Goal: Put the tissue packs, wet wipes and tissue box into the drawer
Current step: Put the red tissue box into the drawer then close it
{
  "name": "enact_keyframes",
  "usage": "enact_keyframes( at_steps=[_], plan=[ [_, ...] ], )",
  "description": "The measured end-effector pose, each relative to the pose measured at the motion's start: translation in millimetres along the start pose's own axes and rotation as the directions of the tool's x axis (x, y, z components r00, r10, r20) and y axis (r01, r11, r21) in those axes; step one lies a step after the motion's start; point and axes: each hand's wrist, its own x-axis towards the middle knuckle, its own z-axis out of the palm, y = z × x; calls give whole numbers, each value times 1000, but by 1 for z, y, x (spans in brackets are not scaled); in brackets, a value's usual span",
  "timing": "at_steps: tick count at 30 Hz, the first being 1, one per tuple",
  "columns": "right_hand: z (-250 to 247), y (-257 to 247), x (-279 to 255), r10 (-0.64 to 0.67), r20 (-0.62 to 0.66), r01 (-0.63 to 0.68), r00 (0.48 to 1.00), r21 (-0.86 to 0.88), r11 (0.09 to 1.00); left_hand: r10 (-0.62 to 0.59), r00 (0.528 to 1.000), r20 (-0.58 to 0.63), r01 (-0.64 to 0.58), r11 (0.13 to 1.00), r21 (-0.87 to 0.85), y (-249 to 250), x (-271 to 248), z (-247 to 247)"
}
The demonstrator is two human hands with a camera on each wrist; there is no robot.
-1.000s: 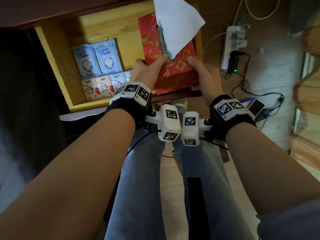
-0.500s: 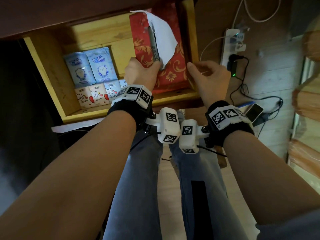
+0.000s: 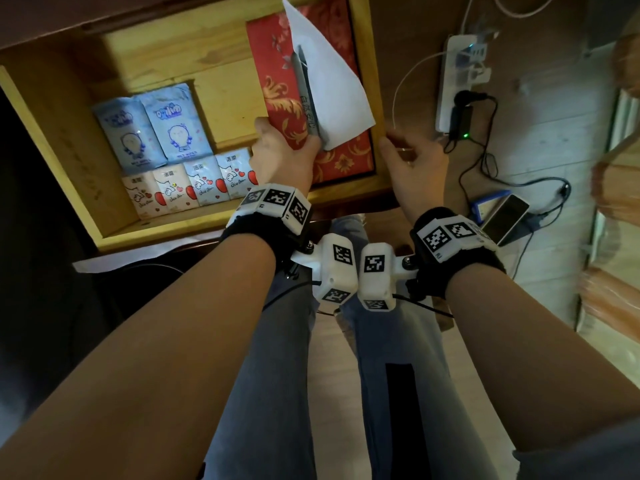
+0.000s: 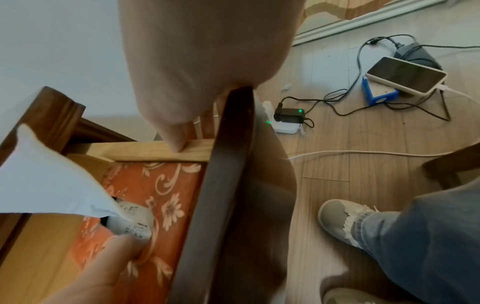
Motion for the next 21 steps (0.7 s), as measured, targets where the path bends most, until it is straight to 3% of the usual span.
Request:
enact_keyframes(
  at_steps=[21],
  plan=[
    [2,15,0,-10,-21,12,1000,70,997,10,994,-105,-21,995,-97,-10,-3,10]
  ],
)
